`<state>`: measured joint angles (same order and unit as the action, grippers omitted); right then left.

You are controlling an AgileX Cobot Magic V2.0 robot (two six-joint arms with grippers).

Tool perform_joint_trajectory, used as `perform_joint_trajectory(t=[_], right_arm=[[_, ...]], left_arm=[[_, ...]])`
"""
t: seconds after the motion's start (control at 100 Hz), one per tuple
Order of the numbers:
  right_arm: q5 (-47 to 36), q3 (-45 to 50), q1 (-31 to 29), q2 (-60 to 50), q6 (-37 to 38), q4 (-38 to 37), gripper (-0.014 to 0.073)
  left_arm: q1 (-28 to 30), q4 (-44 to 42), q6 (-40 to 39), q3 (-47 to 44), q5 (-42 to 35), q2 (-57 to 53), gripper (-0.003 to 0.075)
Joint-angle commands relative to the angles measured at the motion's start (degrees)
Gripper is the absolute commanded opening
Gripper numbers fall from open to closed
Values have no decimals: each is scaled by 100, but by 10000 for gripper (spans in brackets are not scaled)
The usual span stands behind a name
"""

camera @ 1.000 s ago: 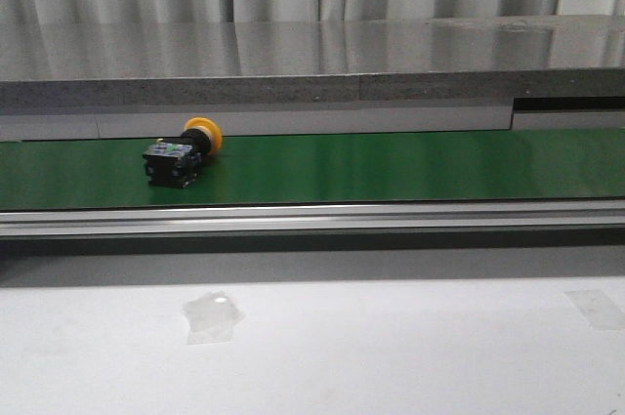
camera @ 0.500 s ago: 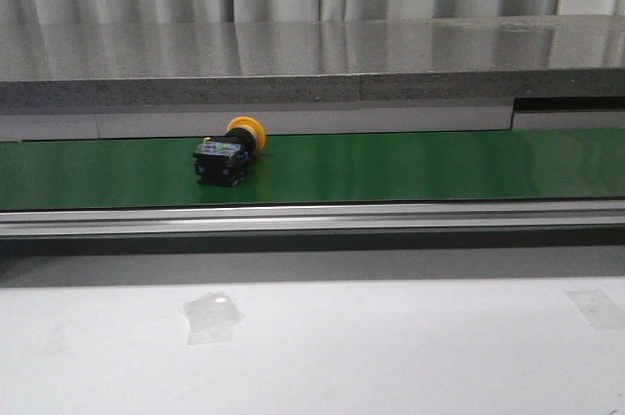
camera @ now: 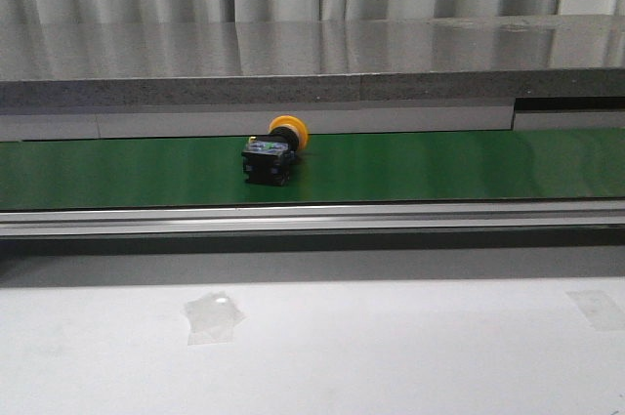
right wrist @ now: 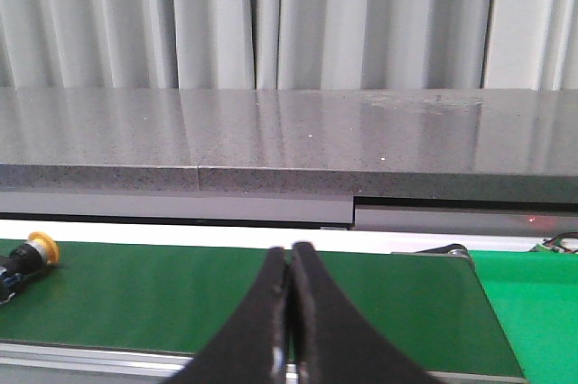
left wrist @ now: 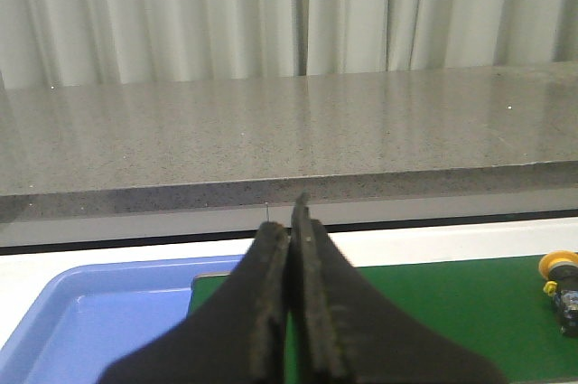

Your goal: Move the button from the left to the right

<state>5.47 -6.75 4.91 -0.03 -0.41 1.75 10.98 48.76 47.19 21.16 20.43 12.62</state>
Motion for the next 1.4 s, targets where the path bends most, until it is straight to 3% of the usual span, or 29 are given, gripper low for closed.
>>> perform_joint_trajectory(t=[0.0,0.22,0.57,0.74,1.06,1.18,1.39], right_arm=[[111,-632,10,338,-8,-38,-101],[1182,-1921,10,1418,-8,-38,-101],[3654,-4133,10,3712,-8,-38,-101],[4005,-4770,10,4658,-8,-31,-101],[4022,-4842,10,5462,-8,-31,-87],[4048,-4842,10,5547,-8,40,57],[4031,-4834,10,5560,-8,57,594]], left_arm=[[-36,170,-1,143,-325,47,-20],[-36,170,-1,143,-315,47,-20],[-36,170,-1,143,-315,47,-20],[-36,170,-1,143,-315,47,-20],[-36,170,-1,143,-315,47,-20],[-36,170,-1,143,-315,47,-20],[-36,170,-1,143,-315,47,-20]])
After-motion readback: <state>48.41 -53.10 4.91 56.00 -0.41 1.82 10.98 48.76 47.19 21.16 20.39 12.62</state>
